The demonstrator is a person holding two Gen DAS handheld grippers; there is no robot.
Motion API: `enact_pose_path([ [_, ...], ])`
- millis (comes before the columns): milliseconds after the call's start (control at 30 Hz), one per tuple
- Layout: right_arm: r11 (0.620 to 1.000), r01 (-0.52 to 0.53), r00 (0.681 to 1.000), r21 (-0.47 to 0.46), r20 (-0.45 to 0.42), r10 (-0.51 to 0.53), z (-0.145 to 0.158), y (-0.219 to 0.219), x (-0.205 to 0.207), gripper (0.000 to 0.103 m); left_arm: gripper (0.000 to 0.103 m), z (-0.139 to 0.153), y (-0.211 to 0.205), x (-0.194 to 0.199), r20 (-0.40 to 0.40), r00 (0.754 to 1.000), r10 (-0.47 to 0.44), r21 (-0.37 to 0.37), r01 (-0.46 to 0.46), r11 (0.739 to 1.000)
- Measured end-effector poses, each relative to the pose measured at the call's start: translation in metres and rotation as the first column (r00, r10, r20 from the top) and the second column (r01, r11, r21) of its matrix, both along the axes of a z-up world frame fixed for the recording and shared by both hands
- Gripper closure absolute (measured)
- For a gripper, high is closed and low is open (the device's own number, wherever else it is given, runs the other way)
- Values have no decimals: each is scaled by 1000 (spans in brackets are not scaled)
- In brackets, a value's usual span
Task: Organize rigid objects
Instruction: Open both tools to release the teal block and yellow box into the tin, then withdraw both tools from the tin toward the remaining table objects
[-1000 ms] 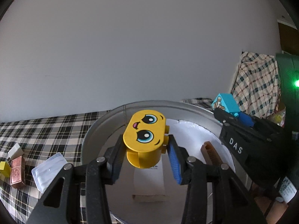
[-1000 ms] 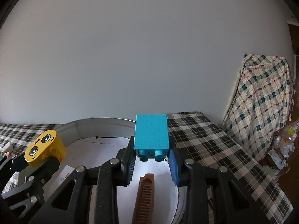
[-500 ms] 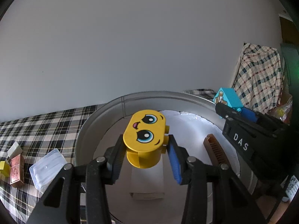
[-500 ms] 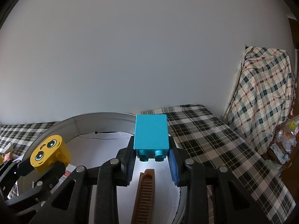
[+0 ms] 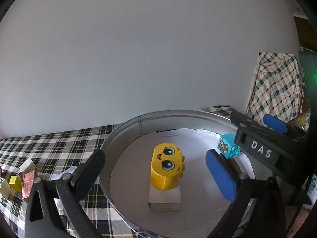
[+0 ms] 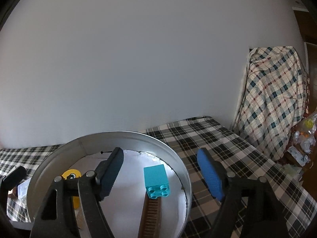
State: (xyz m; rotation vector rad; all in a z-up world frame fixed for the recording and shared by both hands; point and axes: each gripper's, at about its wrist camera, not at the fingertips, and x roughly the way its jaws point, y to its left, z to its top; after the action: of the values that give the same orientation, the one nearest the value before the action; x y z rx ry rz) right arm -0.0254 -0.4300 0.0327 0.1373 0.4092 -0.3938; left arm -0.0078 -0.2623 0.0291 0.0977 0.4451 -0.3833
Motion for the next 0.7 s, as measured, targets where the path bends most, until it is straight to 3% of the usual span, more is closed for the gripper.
enact_pose_path([
  [400, 997, 21, 995, 68, 93, -27, 6, -11, -13, 24, 0, 0, 11, 2, -2, 999, 35, 12, -35, 999],
  [700, 998, 60, 986, 15, 156, -62, 7, -6, -22, 24, 0, 1, 26, 0, 17, 997, 73, 28, -74, 997],
])
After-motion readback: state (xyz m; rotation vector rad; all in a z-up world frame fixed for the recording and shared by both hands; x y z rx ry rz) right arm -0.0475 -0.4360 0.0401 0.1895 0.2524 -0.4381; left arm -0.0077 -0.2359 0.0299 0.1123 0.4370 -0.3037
